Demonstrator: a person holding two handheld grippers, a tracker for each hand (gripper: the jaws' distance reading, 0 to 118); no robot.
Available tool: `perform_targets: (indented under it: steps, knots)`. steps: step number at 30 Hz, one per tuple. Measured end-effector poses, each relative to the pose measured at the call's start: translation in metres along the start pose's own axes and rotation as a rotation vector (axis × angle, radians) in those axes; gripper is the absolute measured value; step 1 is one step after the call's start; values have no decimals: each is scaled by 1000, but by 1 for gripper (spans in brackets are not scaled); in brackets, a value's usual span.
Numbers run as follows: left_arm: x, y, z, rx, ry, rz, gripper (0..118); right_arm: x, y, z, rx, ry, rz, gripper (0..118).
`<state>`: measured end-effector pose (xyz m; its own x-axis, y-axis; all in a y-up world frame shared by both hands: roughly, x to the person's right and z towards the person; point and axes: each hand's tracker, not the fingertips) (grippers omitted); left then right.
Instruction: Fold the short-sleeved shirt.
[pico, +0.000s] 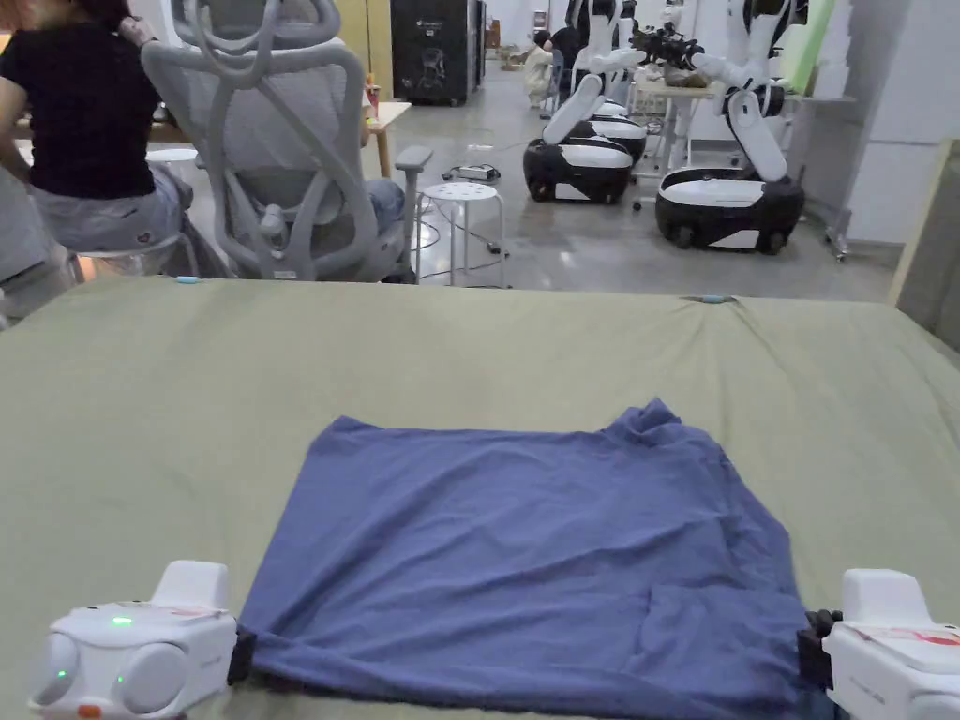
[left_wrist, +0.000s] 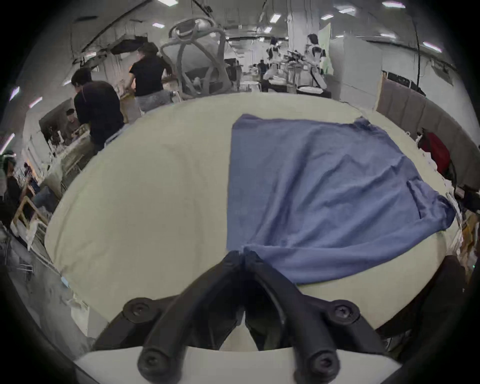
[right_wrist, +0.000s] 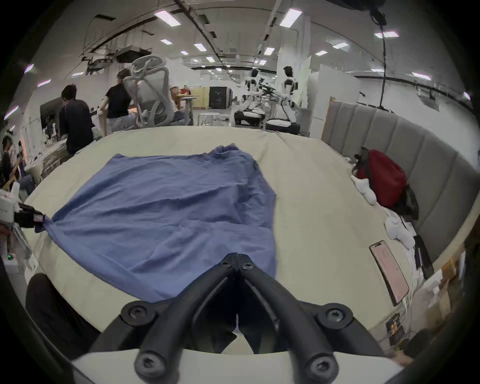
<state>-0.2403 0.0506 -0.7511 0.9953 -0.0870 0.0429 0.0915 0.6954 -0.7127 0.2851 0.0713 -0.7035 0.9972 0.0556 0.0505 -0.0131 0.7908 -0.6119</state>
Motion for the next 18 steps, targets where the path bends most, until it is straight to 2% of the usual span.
perform_targets:
  steps: [1,3,4,6,8,9,10,11,13,14,18]
  knots:
    - [4,3,4,15,1,-6,1,7,0,1,3,13,-17,13]
    - [6,5,7,26,-5,-11,1,15,-2,-2,-31,38,-30,94]
    - [10,5,10,29,-4,-16,1,16,-6,-6,-61,43,-18,118]
    - [14,3,14,28,5,-21,1,16,-20,-6,-44,62,37,103]
    - [13,-2,12,20,2,-13,1,15,-33,-7,-116,62,60,96]
    - [15,-3,15,15,4,-14,1,16,-40,-9,-156,75,62,78]
    - [15,-5,15,11,9,-12,1,17,-45,-8,-174,94,52,38]
    - [15,-7,15,6,11,-10,1,18,-40,-27,-184,119,28,4]
    - [14,-9,16,-1,10,-5,0,18,-47,-30,-176,64,-6,3]
    - [14,-10,17,-2,11,-4,0,19,-48,-26,-167,89,-17,3]
    - [13,0,27,28,26,24,0,16,-26,-6,-49,80,-36,3]
